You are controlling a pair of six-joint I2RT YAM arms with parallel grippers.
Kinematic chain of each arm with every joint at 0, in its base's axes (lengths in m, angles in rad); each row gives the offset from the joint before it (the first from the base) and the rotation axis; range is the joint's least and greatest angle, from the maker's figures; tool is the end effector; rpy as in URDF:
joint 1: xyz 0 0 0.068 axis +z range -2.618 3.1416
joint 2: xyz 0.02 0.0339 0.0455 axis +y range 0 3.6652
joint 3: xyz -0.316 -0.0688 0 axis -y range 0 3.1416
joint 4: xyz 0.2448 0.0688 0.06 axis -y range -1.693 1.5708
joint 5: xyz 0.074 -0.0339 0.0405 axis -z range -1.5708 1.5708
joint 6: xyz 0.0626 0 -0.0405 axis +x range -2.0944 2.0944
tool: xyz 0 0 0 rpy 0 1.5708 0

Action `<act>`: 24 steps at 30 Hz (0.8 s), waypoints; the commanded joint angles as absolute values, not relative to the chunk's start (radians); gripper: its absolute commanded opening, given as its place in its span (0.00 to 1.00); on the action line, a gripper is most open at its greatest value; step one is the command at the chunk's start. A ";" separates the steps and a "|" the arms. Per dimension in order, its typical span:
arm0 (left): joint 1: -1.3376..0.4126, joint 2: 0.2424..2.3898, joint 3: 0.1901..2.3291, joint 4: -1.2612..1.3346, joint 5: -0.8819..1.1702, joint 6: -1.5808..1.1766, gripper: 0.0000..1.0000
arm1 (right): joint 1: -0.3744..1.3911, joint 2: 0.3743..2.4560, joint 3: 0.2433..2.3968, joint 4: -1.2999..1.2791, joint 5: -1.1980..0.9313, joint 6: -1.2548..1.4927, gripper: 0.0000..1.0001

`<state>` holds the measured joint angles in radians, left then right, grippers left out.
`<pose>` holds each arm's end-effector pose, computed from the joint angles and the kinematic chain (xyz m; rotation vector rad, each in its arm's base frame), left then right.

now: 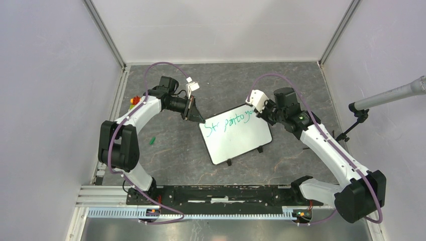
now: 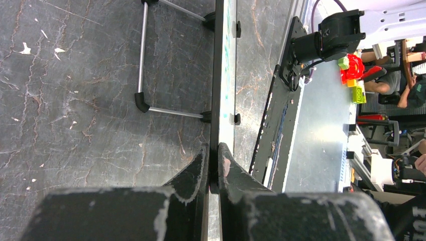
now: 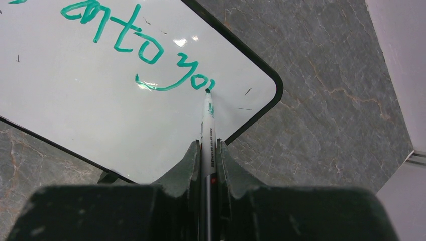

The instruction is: Write a sentence on the whiteboard

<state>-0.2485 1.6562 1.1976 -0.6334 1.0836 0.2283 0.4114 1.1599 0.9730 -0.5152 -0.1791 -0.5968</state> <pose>0.3165 -0.1374 0.2821 0.8825 2.1824 -1.4075 0.2238 0.1098 0.3291 -1.1739 1.9331 0.1050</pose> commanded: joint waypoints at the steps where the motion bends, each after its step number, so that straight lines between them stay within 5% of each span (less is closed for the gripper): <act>1: -0.256 1.672 1.210 -0.632 1.030 0.270 0.02 | 0.408 1.152 0.963 -0.531 -0.171 -0.618 0.00; 24: -0.256 1.672 1.210 -0.632 1.026 0.273 0.03 | 0.408 1.149 0.988 -0.429 -0.109 -0.568 0.00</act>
<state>-0.2485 1.6562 1.1976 -0.6342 1.0832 0.2283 0.4114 1.1599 0.9730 -0.4862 -0.1253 -0.5877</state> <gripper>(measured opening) 0.121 0.162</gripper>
